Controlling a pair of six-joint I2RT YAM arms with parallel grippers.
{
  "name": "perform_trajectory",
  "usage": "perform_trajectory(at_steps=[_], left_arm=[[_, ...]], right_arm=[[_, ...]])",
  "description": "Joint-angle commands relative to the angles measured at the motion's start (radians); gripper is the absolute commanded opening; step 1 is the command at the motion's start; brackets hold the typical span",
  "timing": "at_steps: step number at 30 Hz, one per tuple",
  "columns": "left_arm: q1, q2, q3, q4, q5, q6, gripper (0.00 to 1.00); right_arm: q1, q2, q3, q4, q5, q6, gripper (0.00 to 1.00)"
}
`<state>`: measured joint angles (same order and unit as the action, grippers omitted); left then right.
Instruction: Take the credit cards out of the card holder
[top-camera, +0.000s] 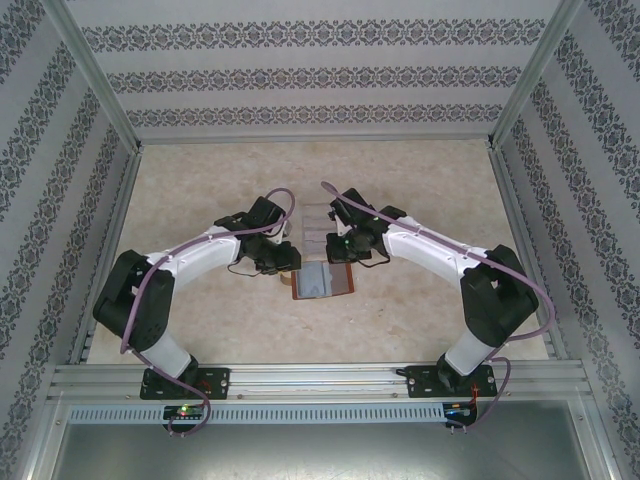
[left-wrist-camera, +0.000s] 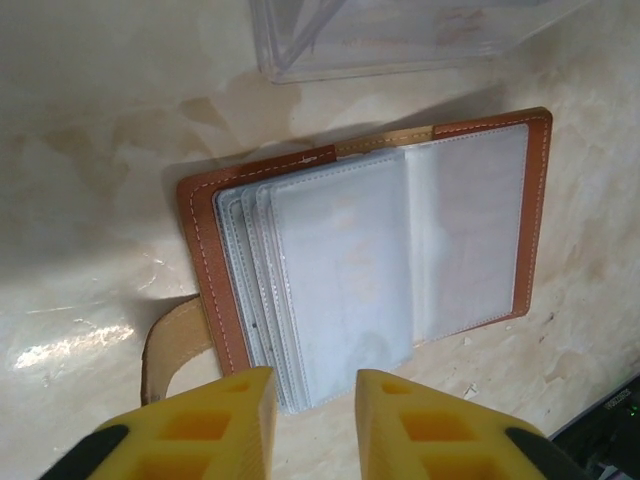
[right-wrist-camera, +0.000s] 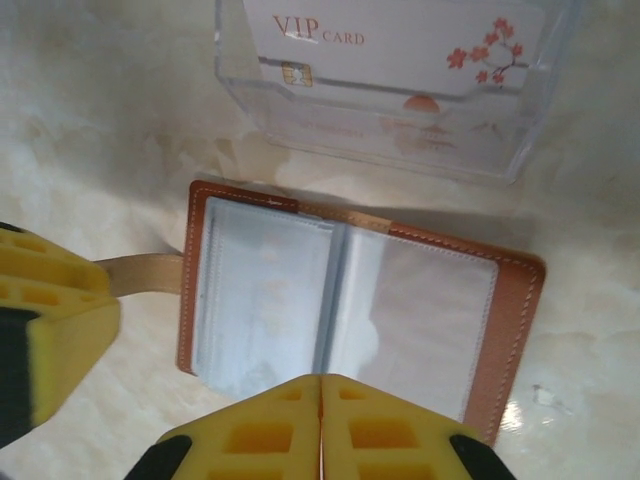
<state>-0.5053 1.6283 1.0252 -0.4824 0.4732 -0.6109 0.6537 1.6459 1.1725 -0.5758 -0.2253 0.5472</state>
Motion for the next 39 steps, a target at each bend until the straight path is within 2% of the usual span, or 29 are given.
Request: perform_trajectory(at_steps=[1,4,14,26,39], left_arm=[[-0.015,0.035,-0.006,0.046,0.023,-0.002,0.22],[-0.015,0.056,-0.021,0.051,0.018,0.007,0.19],[-0.015,0.083,-0.076,0.051,-0.037,0.035,0.12],[-0.006,0.104,-0.111,0.093,-0.010,0.033,0.09],[0.002,0.099,-0.129,0.102,-0.001,0.031,0.08]], right_arm=[[-0.003,0.017,-0.014,0.055,-0.109,0.090,0.07],[-0.001,0.029,-0.025,0.102,-0.153,0.127,0.08],[0.033,0.118,0.025,0.111,-0.168,0.190,0.11],[0.072,0.228,0.082,0.113,-0.190,0.216,0.11],[0.073,0.278,0.091,0.046,-0.123,0.202,0.31]])
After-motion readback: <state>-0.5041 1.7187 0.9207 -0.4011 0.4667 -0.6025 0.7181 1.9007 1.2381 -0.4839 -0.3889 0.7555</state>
